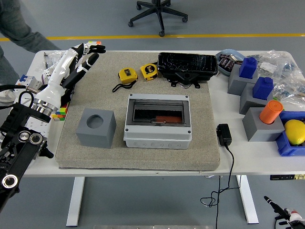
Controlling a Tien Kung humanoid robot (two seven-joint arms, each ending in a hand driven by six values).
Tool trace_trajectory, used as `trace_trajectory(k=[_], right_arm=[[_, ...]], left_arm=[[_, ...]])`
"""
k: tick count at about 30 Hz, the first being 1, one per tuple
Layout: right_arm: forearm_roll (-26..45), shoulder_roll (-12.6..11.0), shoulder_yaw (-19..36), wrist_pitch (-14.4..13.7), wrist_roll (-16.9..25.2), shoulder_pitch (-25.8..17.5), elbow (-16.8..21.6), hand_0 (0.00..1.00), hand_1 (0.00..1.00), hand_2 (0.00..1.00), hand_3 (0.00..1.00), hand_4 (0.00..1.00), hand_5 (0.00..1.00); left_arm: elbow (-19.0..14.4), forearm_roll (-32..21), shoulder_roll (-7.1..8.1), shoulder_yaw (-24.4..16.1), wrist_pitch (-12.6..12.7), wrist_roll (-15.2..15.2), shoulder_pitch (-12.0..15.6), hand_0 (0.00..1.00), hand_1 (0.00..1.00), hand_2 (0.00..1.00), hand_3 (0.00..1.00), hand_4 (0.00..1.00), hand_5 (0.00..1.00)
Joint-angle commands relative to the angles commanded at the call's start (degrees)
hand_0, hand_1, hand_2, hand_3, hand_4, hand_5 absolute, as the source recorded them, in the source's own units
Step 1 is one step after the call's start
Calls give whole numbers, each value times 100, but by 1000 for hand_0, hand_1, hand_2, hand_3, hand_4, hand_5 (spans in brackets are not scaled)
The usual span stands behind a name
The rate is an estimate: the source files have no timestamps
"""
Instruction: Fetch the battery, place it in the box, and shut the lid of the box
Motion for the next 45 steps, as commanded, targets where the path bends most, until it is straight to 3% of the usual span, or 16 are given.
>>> trace_trajectory(k=[5, 6, 8, 13, 17, 18, 23, 24, 27, 32, 36, 40, 43, 45], right_arm=[[-25, 1, 14, 1, -2, -21, 0, 826, 764, 745, 821, 998, 998], [-33, 0, 19, 2, -4, -25, 0, 827, 764, 745, 821, 998, 998], [-36, -1, 17, 2, -3, -33, 0, 827, 764, 745, 821, 998, 998], [-31, 26, -32, 8, -3, -38, 0, 827, 764, 745, 821, 998, 998], [10, 50, -71, 2, 11, -41, 0, 827, 764, 745, 821, 998, 998], [18, 52, -76, 0, 15, -44, 0, 826, 764, 745, 821, 998, 998], [-76, 59, 32, 4, 5, -75, 0, 826, 764, 745, 821, 998, 998], [-107, 58, 66, 5, 1, -83, 0, 827, 764, 745, 821, 998, 998], [-134, 60, 103, 7, -1, -86, 0, 827, 764, 745, 821, 998, 998], [-122, 59, 107, 7, 2, -71, 0, 826, 764, 745, 821, 998, 998], [-94, 48, 93, 5, 4, -55, 0, 827, 764, 745, 821, 998, 998], [-60, 42, 80, -1, 12, -59, 0, 827, 764, 745, 821, 998, 998], [-102, 46, 151, -2, 7, -82, 0, 827, 764, 745, 821, 998, 998], [-110, 53, 164, -1, 6, -98, 0, 827, 764, 745, 821, 998, 998]], left_arm=[[74, -1178, 27, -227, -545, 121, 48, 865, 810, 745, 739, 998, 998], [93, -1390, 37, -278, -647, 165, 57, 886, 866, 808, 781, 998, 998], [127, -1855, 43, -365, -878, 296, 80, 886, 866, 808, 781, 998, 998], [300, -2867, -54, -600, -1496, 605, 192, 902, 905, 854, 813, 998, 998], [470, -3565, -80, -645, -1598, 608, 244, 902, 905, 854, 813, 998, 998], [500, -3704, -79, -651, -1612, 607, 260, 934, 964, 917, 886, 998, 998], [650, -4268, -66, -670, -1603, 550, 298, 934, 964, 917, 886, 998, 998], [676, -4273, -70, -714, -1546, 518, 302, 998, 998, 998, 981, 998, 998], [713, -4006, -60, -873, -1359, 509, 297, 998, 998, 998, 981, 998, 998], [677, -2866, 35, -1202, -734, 622, 275, 998, 998, 998, 998, 998, 998], [690, -1897, 77, -1340, -467, 728, 261, 998, 998, 998, 998, 998, 998], [722, -929, 30, -1383, -320, 696, 314, 998, 998, 998, 998, 998, 998], [721, -269, -41, -1363, -93, 610, 356, 998, 998, 998, 998, 998, 998], [692, 179, -110, -1405, 204, 413, 384, 998, 998, 998, 998, 998, 998]])
